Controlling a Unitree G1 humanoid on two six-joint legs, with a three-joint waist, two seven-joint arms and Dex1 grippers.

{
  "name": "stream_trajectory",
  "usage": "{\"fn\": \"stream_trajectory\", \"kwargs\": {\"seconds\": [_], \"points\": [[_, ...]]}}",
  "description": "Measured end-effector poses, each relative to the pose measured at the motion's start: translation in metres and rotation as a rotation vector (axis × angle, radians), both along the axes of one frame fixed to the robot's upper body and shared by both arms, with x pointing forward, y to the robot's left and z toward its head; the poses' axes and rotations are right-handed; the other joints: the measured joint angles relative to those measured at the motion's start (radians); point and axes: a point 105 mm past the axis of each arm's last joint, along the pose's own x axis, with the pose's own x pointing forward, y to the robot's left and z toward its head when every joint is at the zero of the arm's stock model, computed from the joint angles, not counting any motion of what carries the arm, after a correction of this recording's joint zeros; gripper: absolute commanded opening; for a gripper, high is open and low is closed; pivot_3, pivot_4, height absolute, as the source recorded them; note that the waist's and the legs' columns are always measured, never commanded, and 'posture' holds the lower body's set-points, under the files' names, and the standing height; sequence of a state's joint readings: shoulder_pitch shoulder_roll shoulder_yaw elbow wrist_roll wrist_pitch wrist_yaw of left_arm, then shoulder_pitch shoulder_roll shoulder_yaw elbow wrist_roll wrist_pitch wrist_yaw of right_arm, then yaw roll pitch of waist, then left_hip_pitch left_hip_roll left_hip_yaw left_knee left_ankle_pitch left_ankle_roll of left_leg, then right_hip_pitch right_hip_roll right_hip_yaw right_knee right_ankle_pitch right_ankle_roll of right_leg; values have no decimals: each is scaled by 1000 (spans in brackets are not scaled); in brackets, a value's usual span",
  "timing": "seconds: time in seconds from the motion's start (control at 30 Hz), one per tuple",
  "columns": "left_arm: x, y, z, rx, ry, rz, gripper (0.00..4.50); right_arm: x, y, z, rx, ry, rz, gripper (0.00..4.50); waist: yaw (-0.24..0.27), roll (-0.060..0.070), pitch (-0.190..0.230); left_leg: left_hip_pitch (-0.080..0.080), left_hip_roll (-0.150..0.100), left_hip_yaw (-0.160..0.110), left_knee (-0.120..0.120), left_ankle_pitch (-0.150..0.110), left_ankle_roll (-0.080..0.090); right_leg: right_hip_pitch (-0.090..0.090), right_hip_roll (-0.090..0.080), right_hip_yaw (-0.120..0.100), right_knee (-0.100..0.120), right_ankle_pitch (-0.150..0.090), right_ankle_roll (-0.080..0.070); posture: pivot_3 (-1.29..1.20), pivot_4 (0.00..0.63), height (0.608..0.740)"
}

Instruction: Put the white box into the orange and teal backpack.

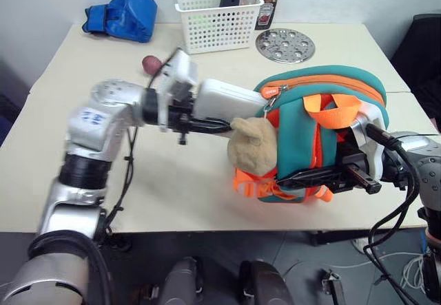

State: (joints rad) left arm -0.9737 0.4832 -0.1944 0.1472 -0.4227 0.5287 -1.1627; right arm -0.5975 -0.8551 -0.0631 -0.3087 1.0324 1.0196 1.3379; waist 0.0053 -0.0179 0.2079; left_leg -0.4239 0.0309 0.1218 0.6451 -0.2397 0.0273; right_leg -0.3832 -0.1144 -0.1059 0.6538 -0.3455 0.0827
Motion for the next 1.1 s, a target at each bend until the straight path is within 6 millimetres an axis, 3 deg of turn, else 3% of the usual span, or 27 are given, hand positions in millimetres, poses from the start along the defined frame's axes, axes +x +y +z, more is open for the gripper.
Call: {"fn": "stream_trajectory", "kwargs": {"seconds": [0.2, 0.3, 0.37, 0.53, 0.8, 0.97, 1.1], "points": [[10, -38, -14, -14, 16, -10, 1332, 3, 8, 1, 27, 0, -5, 19, -5, 0, 0, 0, 0, 0, 1, 0, 0, 0, -1, 0, 1, 0, 0, 0, 150, 740], [12, -52, -22, -19, 49, -9, 2236, 5, 11, 1, 35, -3, -25, 0, -5, 0, 0, 0, 0, -1, 1, 0, 0, 0, -1, -1, 1, 0, 0, 0, 150, 740], [13, -52, -22, -16, 65, -7, 2828, 7, 12, 0, 34, -4, -41, 0, -8, 0, 0, 0, 0, -1, 1, 0, 0, 0, -1, 0, 2, 0, 0, 0, 150, 740], [11, -26, -9, 1, 30, 39, 4244, 10, 14, -1, 38, -5, -69, 0, -11, 0, 0, 0, 1, -1, 1, -1, -1, -1, -1, 0, 3, 0, 0, 0, 150, 740], [-13, 38, 19, -7, 13, 100, 4244, 25, 18, -10, 32, -16, -157, 0, -9, 0, 0, 0, 1, -1, 1, -1, -1, -1, -1, 0, 4, 0, 0, 0, 150, 740], [-36, 62, 35, -5, -11, 84, 4244, 31, 20, -18, 17, -14, -177, 0, -7, 0, 0, 0, 1, -2, 2, -1, -1, 0, -1, 0, 3, 0, 0, 0, 150, 740], [-58, 77, 30, 43, 32, 68, 4244, 39, 27, -19, 40, -27, -206, 0, -12, 0, 0, 0, 1, -2, 1, -1, -1, 0, -1, 0, 3, 0, 0, 0, 150, 740]]}}
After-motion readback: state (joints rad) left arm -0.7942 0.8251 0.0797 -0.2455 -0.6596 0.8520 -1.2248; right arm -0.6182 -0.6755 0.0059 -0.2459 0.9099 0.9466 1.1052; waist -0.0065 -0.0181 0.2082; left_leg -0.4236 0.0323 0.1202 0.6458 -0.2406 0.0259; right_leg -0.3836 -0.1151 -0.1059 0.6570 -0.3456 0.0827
